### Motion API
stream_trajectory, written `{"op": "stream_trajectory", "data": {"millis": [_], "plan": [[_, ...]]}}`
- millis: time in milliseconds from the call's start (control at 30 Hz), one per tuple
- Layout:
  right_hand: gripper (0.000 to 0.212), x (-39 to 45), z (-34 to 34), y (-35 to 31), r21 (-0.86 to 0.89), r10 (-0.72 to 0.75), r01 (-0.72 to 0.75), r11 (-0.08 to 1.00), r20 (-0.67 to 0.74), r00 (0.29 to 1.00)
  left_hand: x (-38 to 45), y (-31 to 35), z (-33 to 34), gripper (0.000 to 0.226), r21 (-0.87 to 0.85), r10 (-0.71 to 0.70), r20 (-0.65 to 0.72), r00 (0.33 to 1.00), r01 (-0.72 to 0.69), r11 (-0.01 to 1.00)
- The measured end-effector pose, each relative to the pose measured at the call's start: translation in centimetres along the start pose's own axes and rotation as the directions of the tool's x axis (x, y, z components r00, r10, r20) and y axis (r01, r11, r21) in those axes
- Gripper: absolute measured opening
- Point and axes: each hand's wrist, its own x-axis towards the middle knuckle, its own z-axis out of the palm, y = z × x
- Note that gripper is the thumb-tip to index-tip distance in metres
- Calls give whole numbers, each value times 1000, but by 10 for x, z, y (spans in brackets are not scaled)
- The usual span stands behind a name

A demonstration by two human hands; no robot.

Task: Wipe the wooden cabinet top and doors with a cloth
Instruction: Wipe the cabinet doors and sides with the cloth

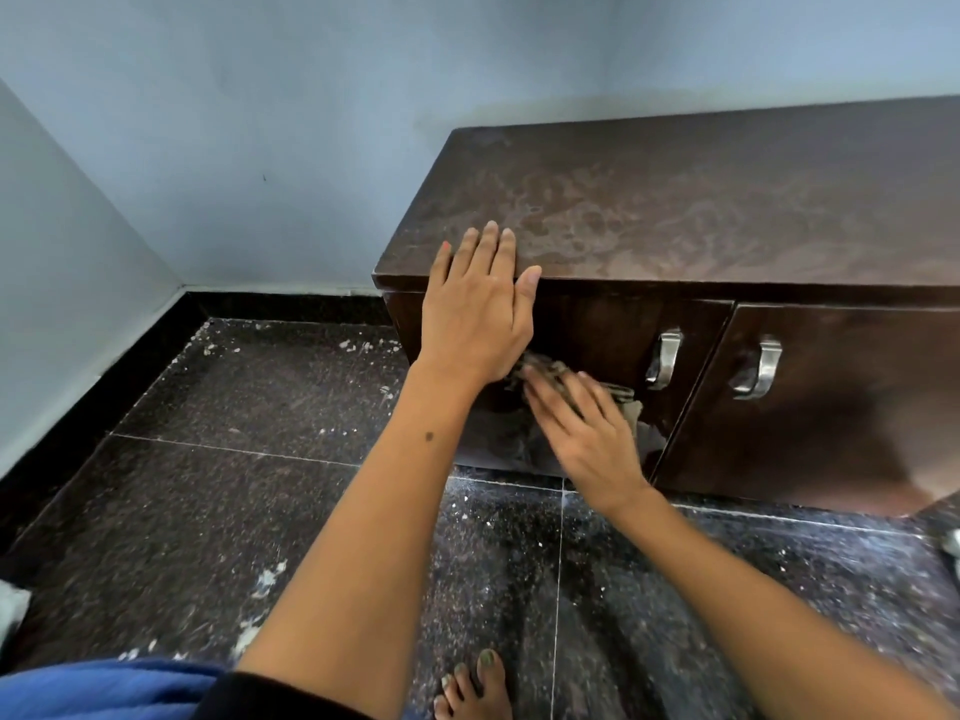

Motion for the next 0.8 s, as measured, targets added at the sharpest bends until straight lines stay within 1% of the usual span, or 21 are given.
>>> {"op": "stream_trajectory", "data": {"millis": [67, 100, 133, 200, 267, 300, 333, 367, 467, 500, 567, 633, 667, 700, 767, 800], "plan": [[43, -12, 4, 2, -17, -80, 82, 996, 90, 993, -1, 1, -1, 55, -6, 18, 2, 1000, -18, 1000], [46, -22, 5, 4, -37, -84, 90, 995, 143, 986, -1, 2, -1, 54, -11, 34, 1, 999, -34, 999], [47, -33, 5, 6, -60, -58, 70, 996, 178, 982, -2, 4, 0, 54, -15, 51, 1, 999, -51, 999], [47, -47, 3, 9, -96, 59, -43, 994, 167, 984, -3, 8, 2, 55, -14, 72, -2, 997, -72, 997], [47, -45, 0, 8, -103, 183, -172, 980, 106, 977, -4, 11, 4, 55, -11, 79, -11, 997, -79, 997], [46, -39, -2, 7, -84, 213, -207, 975, 78, 974, -4, 12, 4, 55, -8, 78, -13, 997, -78, 997], [46, -31, -3, 5, -54, 210, -207, 977, 58, 976, -3, 13, 5, 55, -3, 79, -15, 997, -79, 997], [45, -24, -3, 4, -24, 172, -171, 985, 51, 984, -3, 14, 4, 55, 0, 80, -16, 997, -80, 997], [45, -17, -1, 3, 28, 34, -37, 999, 110, 993, -1, 18, 3, 55, 4, 107, -13, 994, -107, 994], [46, -22, 0, 5, 28, 23, -27, 999, 136, 990, -1, 21, 3, 55, 7, 118, -10, 993, -118, 993], [50, -39, -1, 8, 18, 58, -62, 998, 186, 981, -2, 26, 5, 56, 16, 131, -5, 991, -131, 991], [57, -55, -5, 10, -5, 172, -176, 984, 244, 954, -2, 28, 7, 56, 33, 125, -6, 992, -125, 992], [64, -59, -8, 9, -2, 267, -278, 961, 287, 920, -3, 29, 8, 56, 39, 121, -10, 993, -121, 992], [73, -61, -12, 5, 29, 368, -400, 916, 337, 867, -3, 30, 9, 56, 45, 118, -15, 993, -118, 992], [89, -57, -16, -11, 173, 500, -616, 769, 439, 747, -3, 31, 11, 56, 54, 111, -31, 993, -110, 992], [94, -51, -16, -22, 251, 536, -687, 682, 466, 703, -3, 32, 11, 57, 54, 108, -36, 993, -106, 993]]}}
